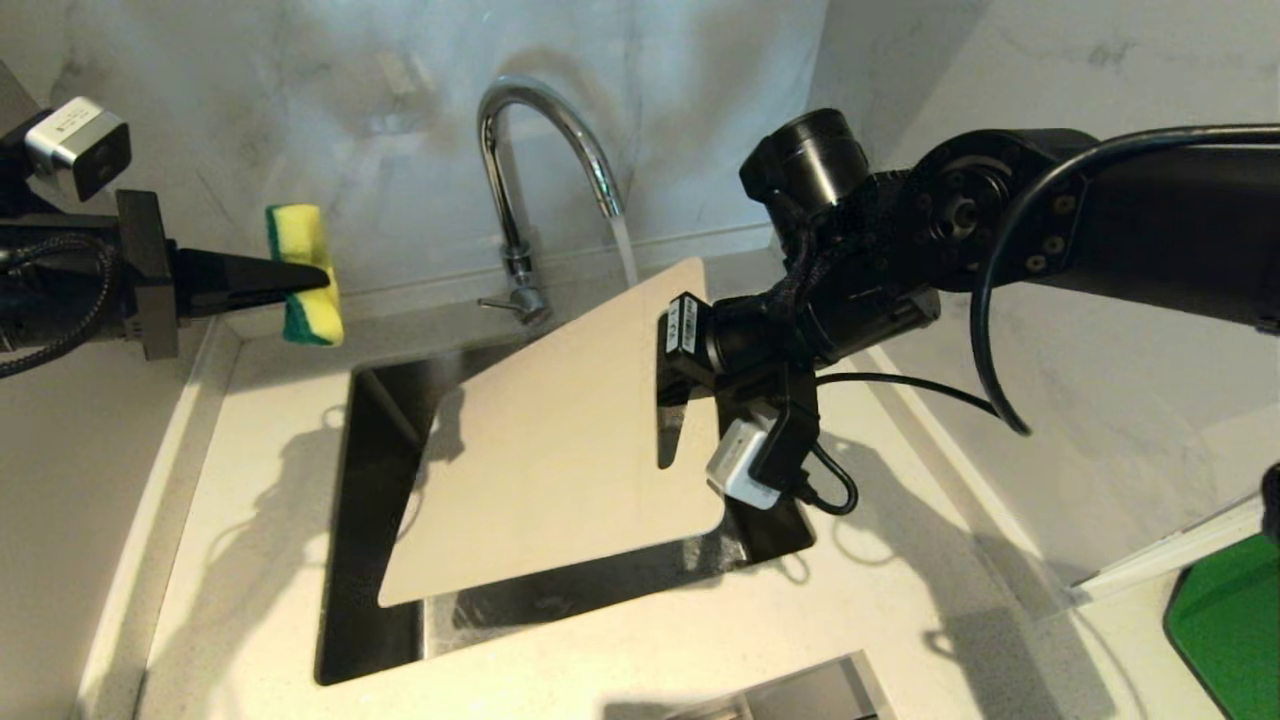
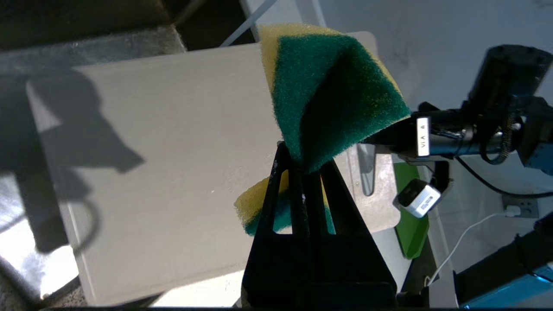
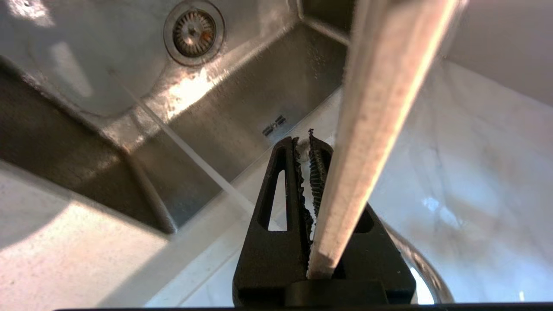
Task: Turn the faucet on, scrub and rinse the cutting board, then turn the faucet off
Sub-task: Scrub the cutting board underwater
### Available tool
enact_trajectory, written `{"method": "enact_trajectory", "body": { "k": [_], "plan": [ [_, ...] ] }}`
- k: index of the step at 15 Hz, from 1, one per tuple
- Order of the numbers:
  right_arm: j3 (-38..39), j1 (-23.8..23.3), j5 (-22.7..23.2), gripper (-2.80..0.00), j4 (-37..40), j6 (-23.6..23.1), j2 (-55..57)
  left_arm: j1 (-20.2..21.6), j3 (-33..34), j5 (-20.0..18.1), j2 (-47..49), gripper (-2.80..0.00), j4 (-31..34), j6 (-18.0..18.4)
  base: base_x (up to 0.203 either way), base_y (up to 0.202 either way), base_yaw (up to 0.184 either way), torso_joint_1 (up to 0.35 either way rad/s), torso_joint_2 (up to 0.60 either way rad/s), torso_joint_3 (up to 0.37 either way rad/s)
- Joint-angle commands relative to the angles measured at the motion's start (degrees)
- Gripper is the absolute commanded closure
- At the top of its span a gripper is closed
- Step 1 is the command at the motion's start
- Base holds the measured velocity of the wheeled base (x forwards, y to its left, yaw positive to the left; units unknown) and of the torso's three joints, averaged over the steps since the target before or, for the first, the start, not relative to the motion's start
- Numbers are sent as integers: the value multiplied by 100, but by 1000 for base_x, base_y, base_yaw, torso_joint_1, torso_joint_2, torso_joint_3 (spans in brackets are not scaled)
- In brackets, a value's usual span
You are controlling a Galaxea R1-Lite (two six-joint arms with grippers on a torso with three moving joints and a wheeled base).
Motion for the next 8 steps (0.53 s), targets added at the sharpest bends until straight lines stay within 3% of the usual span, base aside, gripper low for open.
{"method": "enact_trajectory", "body": {
  "k": [1, 3, 5, 8],
  "plan": [
    [-217, -126, 9, 0, 467, -311, 377, -92, -28, -6, 46, 0, -14, 8, 0, 0, 0, 0, 0, 0],
    [-209, -230, -12, 0, 376, -651, 476, -92, -28, -11, 20, 0, -6, 0, 0, 0, 0, 0, 0, 0],
    [-206, -232, 3, 0, -224, -994, 587, -92, -37, -7, 11, 0, -14, -7, 0, 0, 0, 0, 0, 0],
    [-205, -274, -36, 0, -674, -1118, 657, -83, -31, -7, -57, 0, -14, -18, 0, 0, 0, 0, 0, 0]
  ]
}}
